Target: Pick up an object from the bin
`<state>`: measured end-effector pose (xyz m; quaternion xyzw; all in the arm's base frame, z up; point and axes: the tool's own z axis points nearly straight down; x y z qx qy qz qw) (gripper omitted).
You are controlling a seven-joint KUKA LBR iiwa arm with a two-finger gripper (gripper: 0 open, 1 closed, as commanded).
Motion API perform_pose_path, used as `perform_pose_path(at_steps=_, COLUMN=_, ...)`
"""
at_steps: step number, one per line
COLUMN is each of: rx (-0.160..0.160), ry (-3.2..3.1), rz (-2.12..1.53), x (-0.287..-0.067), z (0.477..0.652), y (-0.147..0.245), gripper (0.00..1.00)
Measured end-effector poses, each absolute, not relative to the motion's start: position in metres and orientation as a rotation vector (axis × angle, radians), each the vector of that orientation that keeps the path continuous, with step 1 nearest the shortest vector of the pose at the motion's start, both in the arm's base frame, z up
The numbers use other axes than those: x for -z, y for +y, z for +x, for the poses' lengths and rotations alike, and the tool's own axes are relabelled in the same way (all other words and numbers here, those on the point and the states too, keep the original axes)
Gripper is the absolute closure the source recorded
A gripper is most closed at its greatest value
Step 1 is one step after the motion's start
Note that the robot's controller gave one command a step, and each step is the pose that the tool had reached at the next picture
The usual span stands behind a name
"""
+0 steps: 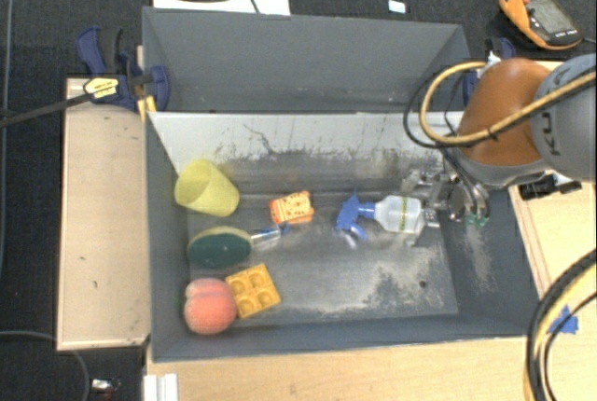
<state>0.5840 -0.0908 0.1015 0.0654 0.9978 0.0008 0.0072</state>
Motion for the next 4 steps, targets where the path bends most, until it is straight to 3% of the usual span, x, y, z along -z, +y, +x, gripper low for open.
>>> perform_pose_path(at_steps=1, rx=0.001, ry=3.1, rz=0.409, x=-0.0758, z=0.5815, y=-0.0967, gripper=0.0)
perform_pose_path(at_steps=2, rx=-0.002, ry=3.112, rz=0.32, x=-0.0705, z=0.5786, y=-0.1038, gripper=1.0)
perform_pose_path(at_steps=4, rx=-0.002, ry=3.111, rz=0.317, x=-0.0756, z=0.5782, y=-0.1037, gripper=1.0)
